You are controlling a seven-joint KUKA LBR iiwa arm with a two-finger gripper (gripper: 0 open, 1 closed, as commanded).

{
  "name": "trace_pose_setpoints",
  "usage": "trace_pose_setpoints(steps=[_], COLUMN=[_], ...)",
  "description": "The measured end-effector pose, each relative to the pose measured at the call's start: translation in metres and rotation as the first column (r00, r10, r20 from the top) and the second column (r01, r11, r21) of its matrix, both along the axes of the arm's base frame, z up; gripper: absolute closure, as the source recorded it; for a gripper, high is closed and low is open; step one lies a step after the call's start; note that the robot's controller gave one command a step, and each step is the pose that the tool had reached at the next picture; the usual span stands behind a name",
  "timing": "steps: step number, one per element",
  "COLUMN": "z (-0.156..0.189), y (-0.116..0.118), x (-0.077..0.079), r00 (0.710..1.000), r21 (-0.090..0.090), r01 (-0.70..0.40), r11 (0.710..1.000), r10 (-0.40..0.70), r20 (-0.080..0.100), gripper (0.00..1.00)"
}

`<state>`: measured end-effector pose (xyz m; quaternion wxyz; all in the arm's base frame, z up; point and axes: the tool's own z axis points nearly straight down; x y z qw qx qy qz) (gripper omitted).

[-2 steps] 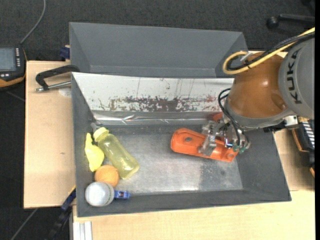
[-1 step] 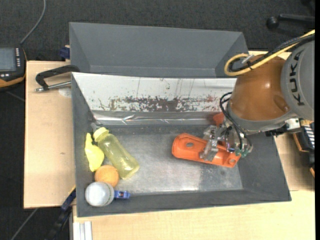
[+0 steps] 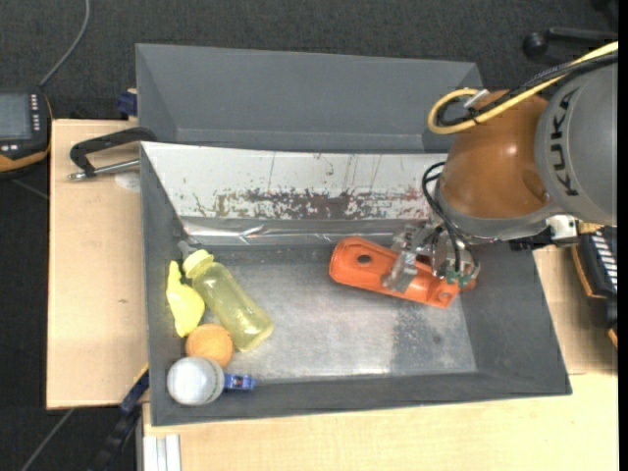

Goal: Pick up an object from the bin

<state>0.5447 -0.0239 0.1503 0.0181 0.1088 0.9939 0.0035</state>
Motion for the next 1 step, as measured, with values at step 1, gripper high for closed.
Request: trace_pose_setpoints(steps=[1], z=[0.0083], y=[0.0011], x=[-0.0124], r00=[0.999], r21=[0.003], r01=[0.004], r11=[1.000], r10=[-0.003], r20=[-0.034], gripper=[1.00])
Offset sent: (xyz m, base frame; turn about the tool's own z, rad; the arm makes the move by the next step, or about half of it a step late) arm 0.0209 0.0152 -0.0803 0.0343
